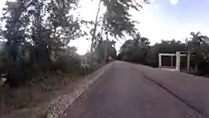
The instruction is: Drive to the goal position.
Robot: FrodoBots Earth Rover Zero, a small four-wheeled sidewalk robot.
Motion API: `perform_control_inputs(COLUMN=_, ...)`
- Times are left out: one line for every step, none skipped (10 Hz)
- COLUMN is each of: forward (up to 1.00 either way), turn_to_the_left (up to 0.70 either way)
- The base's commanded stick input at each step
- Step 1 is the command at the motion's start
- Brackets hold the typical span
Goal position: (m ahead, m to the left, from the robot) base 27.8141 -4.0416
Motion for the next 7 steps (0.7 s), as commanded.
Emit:
perform_control_inputs(forward=1.0, turn_to_the_left=-0.4)
perform_control_inputs(forward=1.0, turn_to_the_left=-0.4)
perform_control_inputs(forward=1.0, turn_to_the_left=-0.4)
perform_control_inputs(forward=1.0, turn_to_the_left=-0.4)
perform_control_inputs(forward=1.0, turn_to_the_left=-0.4)
perform_control_inputs(forward=1.0, turn_to_the_left=-0.4)
perform_control_inputs(forward=1.0, turn_to_the_left=-0.4)
